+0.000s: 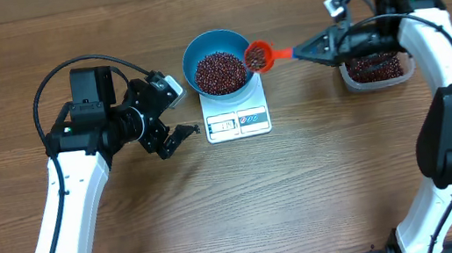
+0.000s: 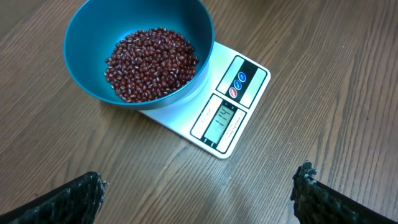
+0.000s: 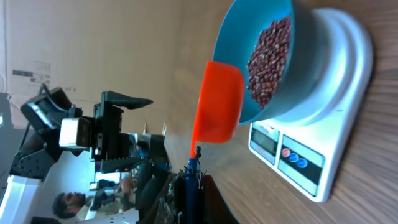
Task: Scoop item into bowl and weigh 150g on scale
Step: 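Carry the filled scoop with right gripper over the teal bowl, then tilt the scoop with right gripper to pour beans into bowl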
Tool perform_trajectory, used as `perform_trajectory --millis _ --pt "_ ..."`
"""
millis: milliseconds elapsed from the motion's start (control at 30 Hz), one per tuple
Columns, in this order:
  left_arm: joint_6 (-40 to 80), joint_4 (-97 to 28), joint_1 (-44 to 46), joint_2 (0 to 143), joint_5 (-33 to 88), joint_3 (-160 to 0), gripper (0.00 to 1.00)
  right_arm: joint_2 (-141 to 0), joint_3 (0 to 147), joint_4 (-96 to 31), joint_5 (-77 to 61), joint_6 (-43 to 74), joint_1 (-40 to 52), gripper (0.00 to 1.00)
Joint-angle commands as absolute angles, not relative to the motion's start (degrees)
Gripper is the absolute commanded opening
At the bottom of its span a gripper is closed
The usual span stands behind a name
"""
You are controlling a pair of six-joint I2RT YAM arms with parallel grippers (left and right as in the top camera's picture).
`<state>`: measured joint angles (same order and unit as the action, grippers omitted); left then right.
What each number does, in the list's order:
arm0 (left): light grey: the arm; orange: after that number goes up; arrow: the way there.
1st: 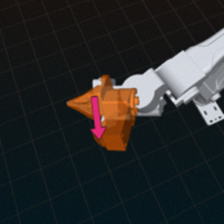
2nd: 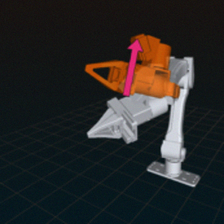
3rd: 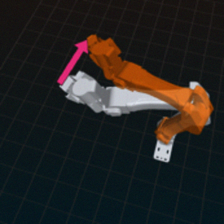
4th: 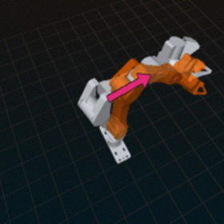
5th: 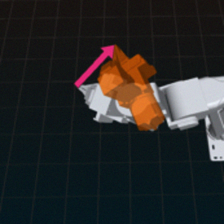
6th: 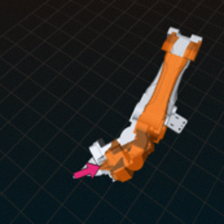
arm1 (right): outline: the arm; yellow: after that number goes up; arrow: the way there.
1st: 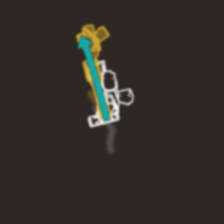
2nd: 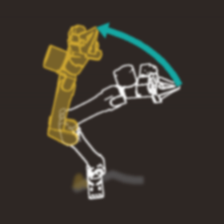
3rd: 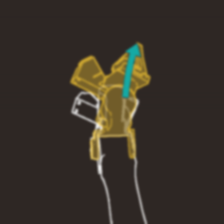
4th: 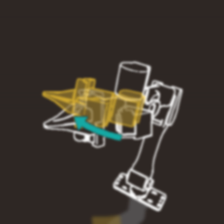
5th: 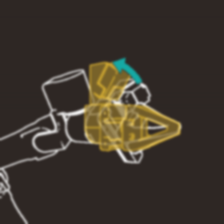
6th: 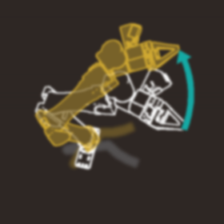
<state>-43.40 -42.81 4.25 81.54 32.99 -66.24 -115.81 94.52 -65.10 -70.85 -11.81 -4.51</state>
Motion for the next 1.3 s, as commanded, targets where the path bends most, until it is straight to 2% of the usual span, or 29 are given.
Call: perform_trajectory --millis 0,300,600,1033,1267 --pt "-42.6 -42.8 4.1 81.3 33.9 -65.9 1.0 -115.8 97.4 -64.5 -68.3 -7.2 -2.1 0.04" --pt "-42.6 -42.8 4.1 81.3 33.9 -65.9 1.0 -115.8 104.6 -64.3 -55.5 -1.0 4.3 0.04" --pt "-42.6 -42.9 4.1 81.3 33.9 -65.9 1.0 -115.7 114.9 -65.7 -33.1 4.9 12.2 0.04" --pt "-42.6 -42.8 4.1 81.3 33.9 -65.9 1.0 -115.7 121.9 -68.5 3.1 4.3 25.2 0.04" --pt "-42.6 -42.9 4.1 81.3 33.9 -65.9 0.99 -115.7 121.9 -68.4 11.4 0.3 30.2 0.04"
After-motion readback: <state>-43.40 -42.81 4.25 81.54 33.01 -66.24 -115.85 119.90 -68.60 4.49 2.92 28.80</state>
